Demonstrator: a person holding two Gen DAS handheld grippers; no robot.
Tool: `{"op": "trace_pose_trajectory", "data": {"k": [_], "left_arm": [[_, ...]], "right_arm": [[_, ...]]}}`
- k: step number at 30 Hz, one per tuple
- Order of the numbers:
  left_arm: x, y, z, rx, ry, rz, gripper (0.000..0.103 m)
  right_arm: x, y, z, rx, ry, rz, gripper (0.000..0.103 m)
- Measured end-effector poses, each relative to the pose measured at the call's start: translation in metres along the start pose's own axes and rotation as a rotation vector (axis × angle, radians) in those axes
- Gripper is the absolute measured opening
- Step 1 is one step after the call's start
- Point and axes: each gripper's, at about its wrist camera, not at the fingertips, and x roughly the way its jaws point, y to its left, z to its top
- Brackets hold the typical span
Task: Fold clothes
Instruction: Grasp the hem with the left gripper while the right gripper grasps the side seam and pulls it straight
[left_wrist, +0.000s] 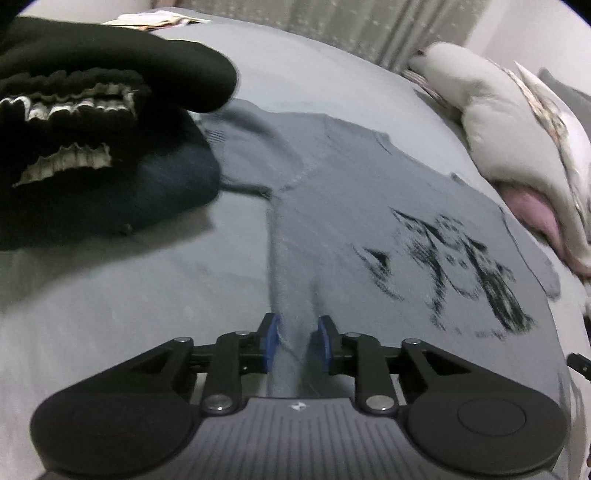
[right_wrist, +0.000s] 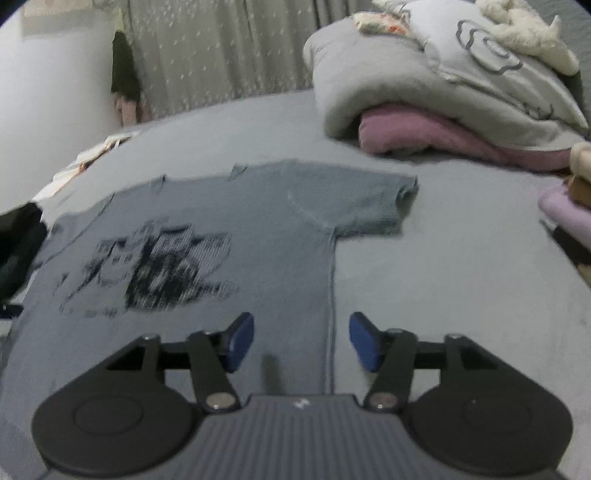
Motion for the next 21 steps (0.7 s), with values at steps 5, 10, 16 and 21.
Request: {"op": "trace_pose_trajectory", "data": {"k": [5, 10, 16, 21], "left_arm": [[-0.024, -0.001, -0.011, 0.042, 0.002, -0.004, 0.035], [-0.034, 0.016, -0.043, -0.046, 0.069, -0.050, 0.039], [-0.055, 0.016, -0.083, -0.073, 0.084, -0.102, 0.040], [-0.062, -0.007, -0.110, 0.064, 0.052, -0.046, 0.027]], "right_arm": [[-0.024, -0.016, -0.037, 0.097, 0.033, 0.056, 0.060], [-0.047, -0.020, -0.057, 0.125, 0.035, 0.097, 0.069], [-0.067, -0.019, -0.075, 0.128, 0.115, 0.262, 0.071], [-0.067, -0.025, -0.087, 0.199, 0.166, 0.348, 0.069]]}}
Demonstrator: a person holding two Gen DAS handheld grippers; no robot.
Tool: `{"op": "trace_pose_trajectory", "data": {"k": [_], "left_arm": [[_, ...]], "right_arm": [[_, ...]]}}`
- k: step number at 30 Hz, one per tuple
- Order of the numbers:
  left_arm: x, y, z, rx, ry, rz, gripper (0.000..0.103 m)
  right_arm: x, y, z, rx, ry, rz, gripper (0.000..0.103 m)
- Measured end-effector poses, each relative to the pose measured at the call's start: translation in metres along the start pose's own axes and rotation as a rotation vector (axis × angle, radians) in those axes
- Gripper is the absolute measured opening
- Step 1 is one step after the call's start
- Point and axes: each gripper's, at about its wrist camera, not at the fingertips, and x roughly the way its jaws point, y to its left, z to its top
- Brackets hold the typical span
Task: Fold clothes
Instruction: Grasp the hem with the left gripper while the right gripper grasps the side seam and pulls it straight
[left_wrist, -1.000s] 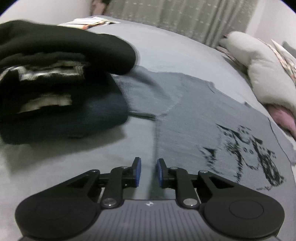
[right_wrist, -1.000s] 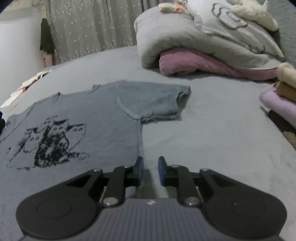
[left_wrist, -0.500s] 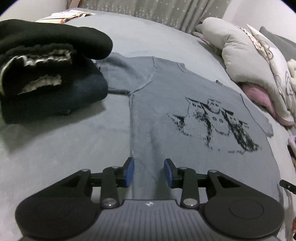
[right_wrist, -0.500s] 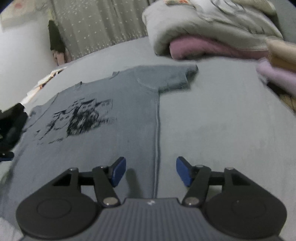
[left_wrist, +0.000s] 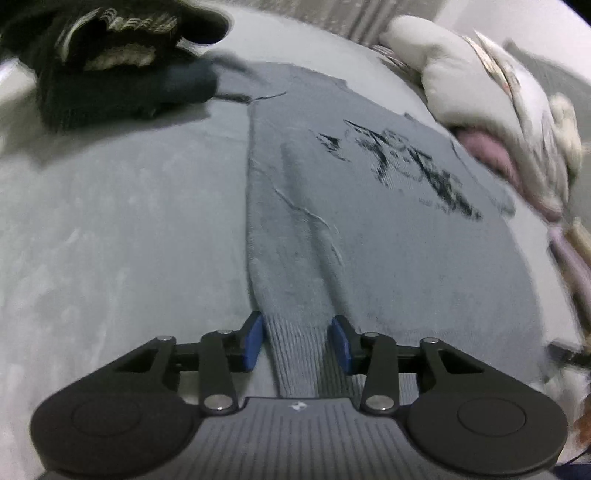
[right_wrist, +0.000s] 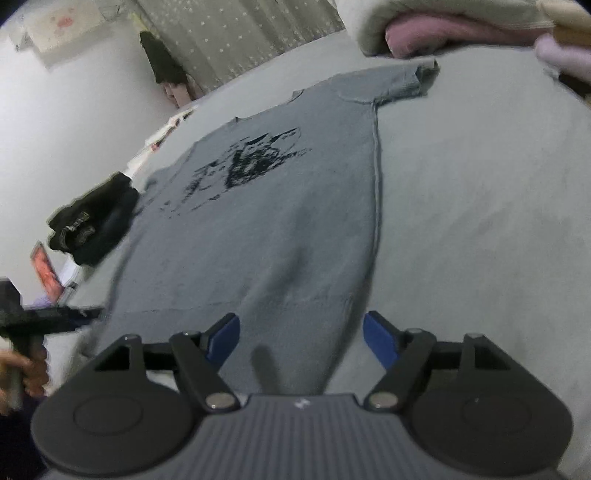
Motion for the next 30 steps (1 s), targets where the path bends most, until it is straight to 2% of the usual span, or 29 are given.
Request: {"op": "trace_pose_trajectory", "data": {"k": [2, 3, 4, 5, 7, 14, 19, 21, 24, 26, 27, 28, 29, 30], "left_arm": [[0.000, -0.009, -0.001, 0.035, -0.002, 0.012, 0.007], [-0.001, -0.010, 0.000, 0.021, 0.004, -0.006, 0.006], [-0.002, -0.011, 0.000, 0.022, 0.003, -0.006, 0.005], [-0.002, -0.012, 0.001, 0.025, 0.003, -0.005, 0.004], [-0.003, -0.012, 0.002, 0.024, 0.002, -0.008, 0.004], [-0.017, -0.009, 0.003, 0.019, 0.000, -0.007, 0.003], [-0.028, -0.007, 0.004, 0.021, -0.005, -0.010, 0.003], [-0.028, -0.004, 0.003, 0.016, 0.017, -0.012, 0.004], [-0.028, 0.005, 0.003, -0.022, 0.039, -0.001, 0.005], [-0.032, 0.010, 0.006, -0.032, 0.034, 0.029, 0.011], [-0.034, 0.012, 0.008, -0.029, 0.023, 0.051, 0.013], [-0.036, 0.013, 0.010, -0.026, 0.013, 0.072, 0.023], [-0.038, 0.014, 0.012, -0.024, 0.001, 0.093, 0.034], [-0.039, 0.014, 0.015, -0.025, -0.011, 0.110, 0.039]], "right_arm": [[0.000, 0.007, 0.000, -0.027, 0.006, -0.052, 0.057], [0.000, 0.014, 0.001, -0.062, 0.018, -0.089, 0.042], [-0.001, 0.018, 0.001, -0.081, 0.029, -0.105, 0.016], [-0.001, 0.021, 0.000, -0.092, 0.037, -0.113, 0.009], [-0.002, 0.028, 0.000, -0.115, 0.043, -0.137, 0.008], [-0.017, 0.047, -0.005, -0.196, 0.009, -0.246, 0.007], [-0.031, 0.053, 0.001, -0.209, -0.009, -0.242, 0.008], [-0.032, 0.048, 0.001, -0.197, 0.004, -0.259, 0.008], [-0.032, 0.038, -0.002, -0.176, 0.011, -0.278, 0.012], [-0.036, 0.031, -0.004, -0.158, -0.001, -0.293, 0.022], [-0.037, 0.029, -0.004, -0.156, -0.005, -0.297, 0.035], [-0.040, 0.027, -0.003, -0.153, -0.015, -0.310, 0.043], [-0.042, 0.024, -0.002, -0.150, -0.027, -0.322, 0.045], [-0.044, 0.022, 0.000, -0.147, -0.039, -0.331, 0.052]]}}
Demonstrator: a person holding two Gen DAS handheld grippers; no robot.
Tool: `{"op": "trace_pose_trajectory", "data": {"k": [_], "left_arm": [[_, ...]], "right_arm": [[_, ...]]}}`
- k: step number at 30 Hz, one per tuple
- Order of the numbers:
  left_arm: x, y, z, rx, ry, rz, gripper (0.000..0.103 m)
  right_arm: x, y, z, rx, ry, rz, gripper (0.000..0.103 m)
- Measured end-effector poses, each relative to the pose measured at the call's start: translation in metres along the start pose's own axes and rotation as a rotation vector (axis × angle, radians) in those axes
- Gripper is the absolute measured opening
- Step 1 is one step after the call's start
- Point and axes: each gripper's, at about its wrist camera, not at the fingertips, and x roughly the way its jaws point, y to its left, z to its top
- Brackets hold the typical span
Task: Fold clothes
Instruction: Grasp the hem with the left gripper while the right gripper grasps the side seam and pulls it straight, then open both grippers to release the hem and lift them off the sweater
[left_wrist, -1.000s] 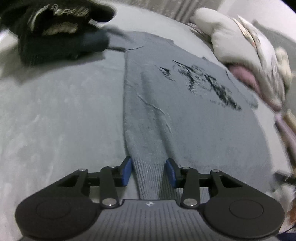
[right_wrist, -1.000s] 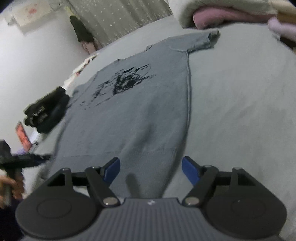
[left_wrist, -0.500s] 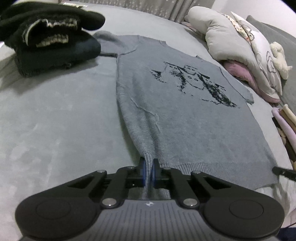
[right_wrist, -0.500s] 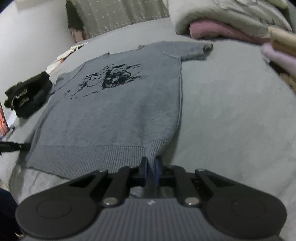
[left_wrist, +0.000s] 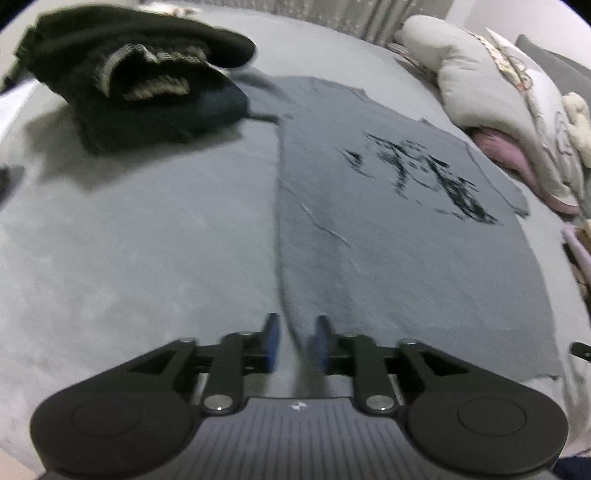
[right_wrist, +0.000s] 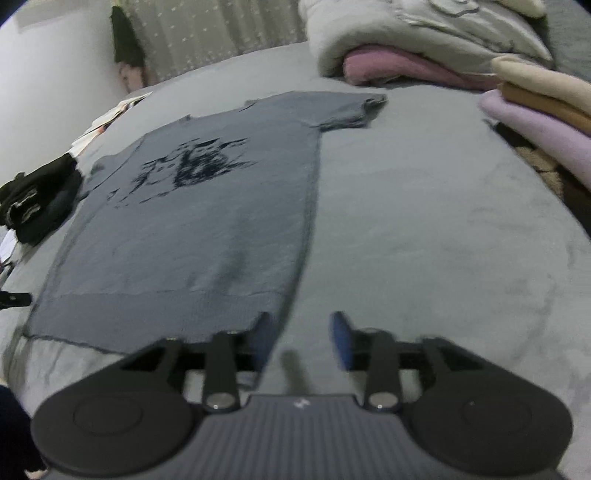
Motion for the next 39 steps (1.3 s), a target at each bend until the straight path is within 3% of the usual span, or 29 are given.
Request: {"op": "trace_pose_trajectory", "data": {"k": [1, 2, 3, 6, 11, 16, 20, 22, 26, 29, 31, 39], "left_arm": [[-0.001, 0.000, 0.002, -0.001, -0.009, 0.012, 0.044], [-0.001, 0.000, 0.003, 0.002, -0.014, 0.012, 0.046], [-0.001, -0.001, 0.008, 0.008, -0.023, 0.008, 0.046], [0.004, -0.012, 0.022, 0.030, -0.035, 0.007, 0.051], [0.016, -0.037, 0.041, 0.086, -0.062, 0.026, 0.076], [0.037, -0.061, 0.063, 0.138, -0.097, 0.024, 0.087], [0.057, -0.068, 0.069, 0.196, -0.151, 0.073, 0.098], [0.071, -0.067, 0.068, 0.221, -0.180, 0.112, 0.099], [0.100, -0.047, 0.070, 0.144, -0.078, 0.112, 0.099], [0.101, -0.040, 0.074, 0.099, -0.121, 0.107, 0.100], [0.106, -0.040, 0.075, 0.099, -0.104, 0.106, 0.100], [0.120, -0.039, 0.070, 0.124, -0.110, 0.107, 0.103]], "right_arm": [[0.000, -0.002, 0.001, 0.004, -0.006, -0.006, 0.064], [0.000, -0.003, 0.003, 0.007, -0.010, -0.009, 0.072], [0.000, -0.003, 0.005, 0.009, -0.017, -0.014, 0.087], [0.002, 0.005, 0.016, -0.021, -0.045, -0.023, 0.103], [0.019, 0.025, 0.046, -0.061, -0.075, -0.051, 0.103], [0.038, 0.028, 0.076, -0.043, -0.116, -0.077, 0.103], [0.051, 0.018, 0.098, 0.016, -0.161, -0.098, 0.103], [0.061, 0.010, 0.105, 0.069, -0.179, -0.105, 0.103], [0.091, -0.008, 0.109, 0.149, -0.142, -0.125, 0.103], [0.114, -0.017, 0.105, 0.190, -0.110, -0.129, 0.103], [0.124, -0.020, 0.098, 0.218, -0.134, -0.142, 0.103], [0.140, 0.000, 0.084, 0.038, -0.203, -0.255, 0.103]]}}
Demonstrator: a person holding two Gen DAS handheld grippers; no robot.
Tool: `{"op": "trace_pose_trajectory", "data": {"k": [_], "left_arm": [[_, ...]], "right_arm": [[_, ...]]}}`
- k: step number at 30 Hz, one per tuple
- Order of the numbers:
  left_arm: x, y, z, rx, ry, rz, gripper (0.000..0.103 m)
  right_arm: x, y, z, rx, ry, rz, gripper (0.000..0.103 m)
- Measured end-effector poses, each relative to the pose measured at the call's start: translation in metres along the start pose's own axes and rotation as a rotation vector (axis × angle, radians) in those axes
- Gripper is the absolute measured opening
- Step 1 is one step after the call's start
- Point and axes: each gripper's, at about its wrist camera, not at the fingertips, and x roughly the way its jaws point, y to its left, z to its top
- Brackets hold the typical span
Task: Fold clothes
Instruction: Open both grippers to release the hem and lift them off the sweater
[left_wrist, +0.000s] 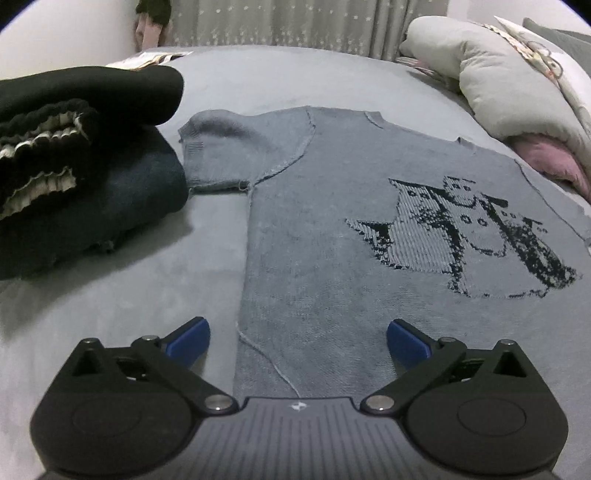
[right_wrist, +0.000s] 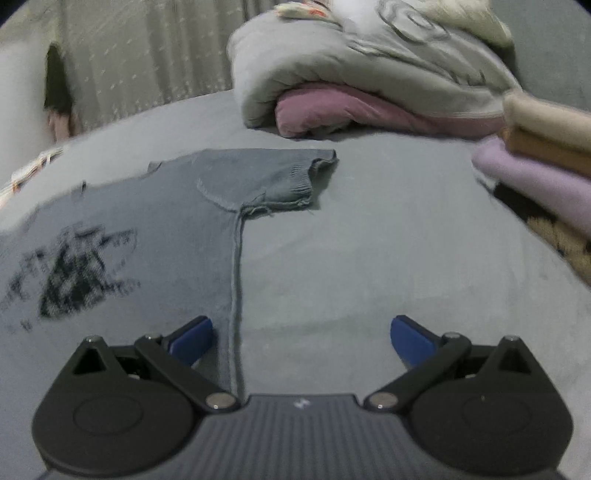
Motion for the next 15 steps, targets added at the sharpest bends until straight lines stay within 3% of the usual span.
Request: {"op": "trace_pose_trajectory", "data": {"k": [7, 15], "left_arm": [[0.001, 0.002, -0.003, -0.015, -0.023, -0.002, 0.103], [0.000, 0.003, 0.007, -0.057, 0.007, 0.014, 0.103]], "right_arm": [[-0.001, -0.002, -0.001, -0.002, 0.000, 0.013, 0.103], [0.001, -0.005, 0.015, 0.031, 0.080, 0.035, 0.103]]}}
